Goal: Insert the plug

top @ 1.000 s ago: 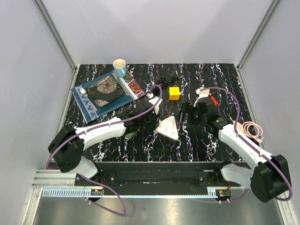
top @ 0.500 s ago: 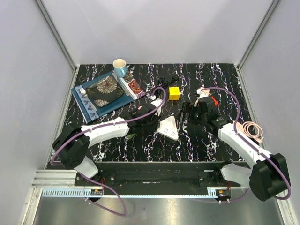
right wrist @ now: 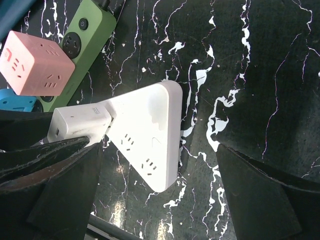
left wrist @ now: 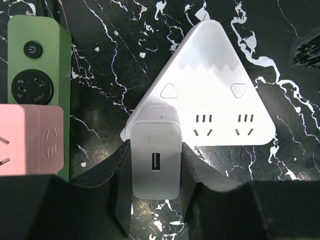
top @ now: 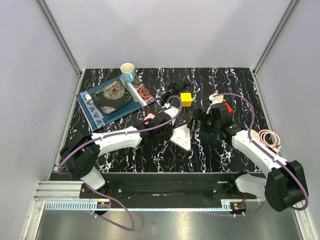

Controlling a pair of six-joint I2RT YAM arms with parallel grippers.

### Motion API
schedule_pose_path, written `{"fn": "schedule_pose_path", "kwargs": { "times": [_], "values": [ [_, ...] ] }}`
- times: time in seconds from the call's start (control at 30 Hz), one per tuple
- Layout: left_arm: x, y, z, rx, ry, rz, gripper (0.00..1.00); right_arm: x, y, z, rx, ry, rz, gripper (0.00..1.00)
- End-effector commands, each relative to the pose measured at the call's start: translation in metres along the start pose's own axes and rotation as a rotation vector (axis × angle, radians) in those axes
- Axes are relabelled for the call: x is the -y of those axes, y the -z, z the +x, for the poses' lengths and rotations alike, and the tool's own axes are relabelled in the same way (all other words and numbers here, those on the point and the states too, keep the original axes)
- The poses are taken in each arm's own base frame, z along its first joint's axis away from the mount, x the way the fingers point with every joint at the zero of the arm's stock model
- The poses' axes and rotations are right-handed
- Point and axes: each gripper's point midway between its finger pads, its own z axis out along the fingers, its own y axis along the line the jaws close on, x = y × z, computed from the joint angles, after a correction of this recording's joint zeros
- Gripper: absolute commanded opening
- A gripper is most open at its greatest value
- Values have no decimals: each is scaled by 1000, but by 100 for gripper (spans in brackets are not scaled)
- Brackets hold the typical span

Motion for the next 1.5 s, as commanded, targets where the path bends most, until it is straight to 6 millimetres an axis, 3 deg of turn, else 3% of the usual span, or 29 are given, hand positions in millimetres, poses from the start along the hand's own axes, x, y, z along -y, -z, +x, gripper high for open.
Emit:
{"fn": "schedule_pose_path", "kwargs": {
  "times": [0.0, 0.27, 0.47, 0.73, 1.07, 1.47],
  "values": [
    [-3, -11, 24, -80, -58, -43, 0, -6, -6, -6, 8, 19, -39, 100],
    [-8, -15, 58, -214, -117, -80, 0, -9, -15, 0, -28, 0, -63, 100],
    [-9, -19, 73, -284, -124, -82, 0, -14, -28, 7, -85, -33, -93, 99],
    [-4, -19, 93, -410, -108, -69, 0, -7, -38, 20, -129, -99, -91, 97],
    [-21, -16, 133, -582, -126, -150, 0, 2, -40, 19, -116, -125, -62, 95],
    [-10, -19, 113, -622, -133, -136, 4, 12, -31, 5, -37, -112, -23, 95]
  ]
}}
